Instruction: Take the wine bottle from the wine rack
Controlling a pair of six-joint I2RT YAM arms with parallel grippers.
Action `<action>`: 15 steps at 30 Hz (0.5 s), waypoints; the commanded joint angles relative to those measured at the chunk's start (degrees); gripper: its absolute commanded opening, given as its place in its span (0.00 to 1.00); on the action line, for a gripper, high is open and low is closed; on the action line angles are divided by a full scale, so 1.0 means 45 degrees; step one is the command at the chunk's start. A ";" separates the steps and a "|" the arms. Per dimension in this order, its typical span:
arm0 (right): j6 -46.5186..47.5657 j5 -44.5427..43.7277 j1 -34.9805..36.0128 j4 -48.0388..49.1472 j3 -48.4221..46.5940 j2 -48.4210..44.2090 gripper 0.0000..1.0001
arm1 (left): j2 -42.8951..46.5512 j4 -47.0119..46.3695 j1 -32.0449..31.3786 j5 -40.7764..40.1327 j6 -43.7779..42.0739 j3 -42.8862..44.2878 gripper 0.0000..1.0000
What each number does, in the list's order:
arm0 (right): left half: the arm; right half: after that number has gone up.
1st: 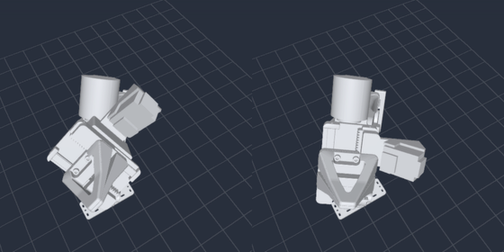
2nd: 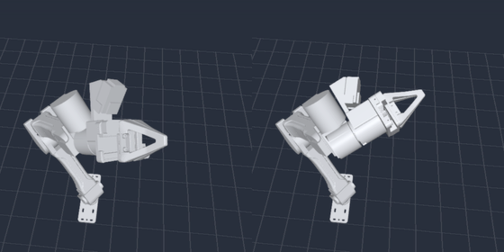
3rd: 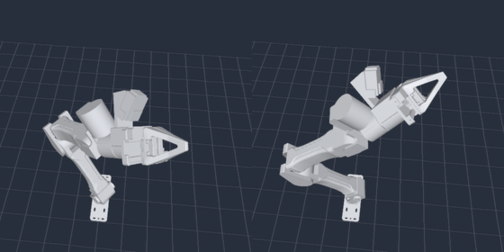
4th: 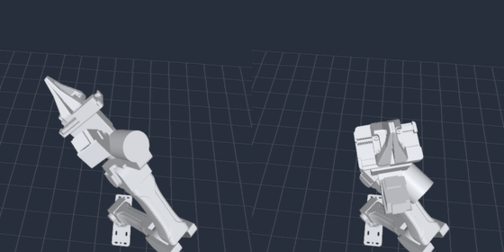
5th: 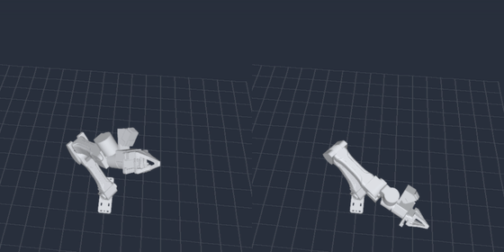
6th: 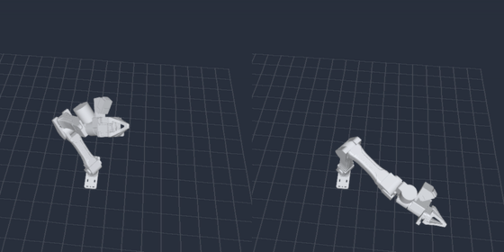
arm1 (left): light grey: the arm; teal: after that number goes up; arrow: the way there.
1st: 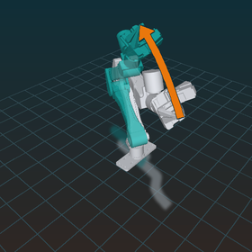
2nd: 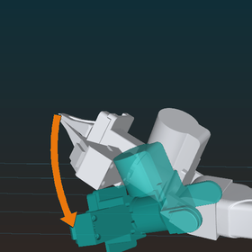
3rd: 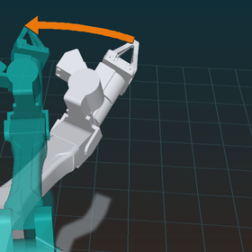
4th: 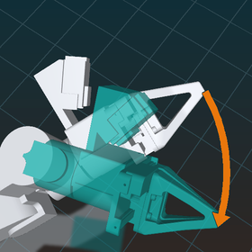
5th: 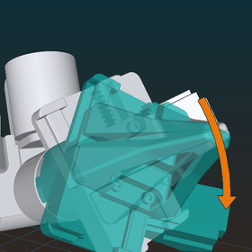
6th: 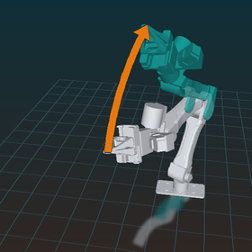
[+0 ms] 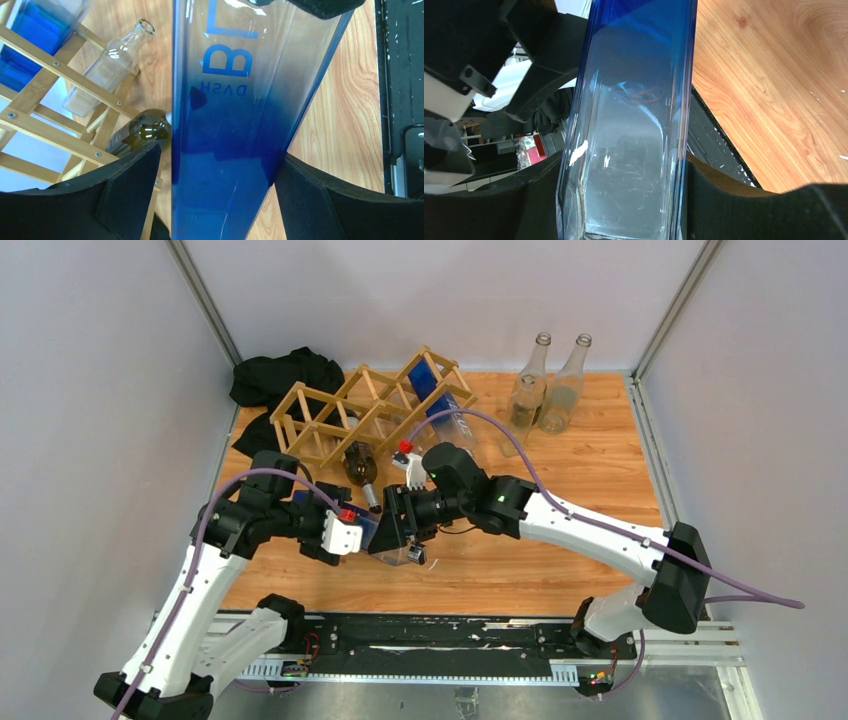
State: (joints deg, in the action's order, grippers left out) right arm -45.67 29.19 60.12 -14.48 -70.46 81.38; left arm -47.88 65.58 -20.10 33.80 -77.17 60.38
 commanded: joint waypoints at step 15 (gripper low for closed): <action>0.0606 0.0327 0.0174 0.2504 -0.0653 -0.0825 0.60 | 0.0640 -0.0511 -0.0184 -0.0423 -0.0655 -0.0492 0.00</action>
State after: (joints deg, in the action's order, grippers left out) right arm -46.33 30.26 60.49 -12.88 -70.81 81.69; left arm -46.24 64.66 -20.73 30.83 -81.06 57.25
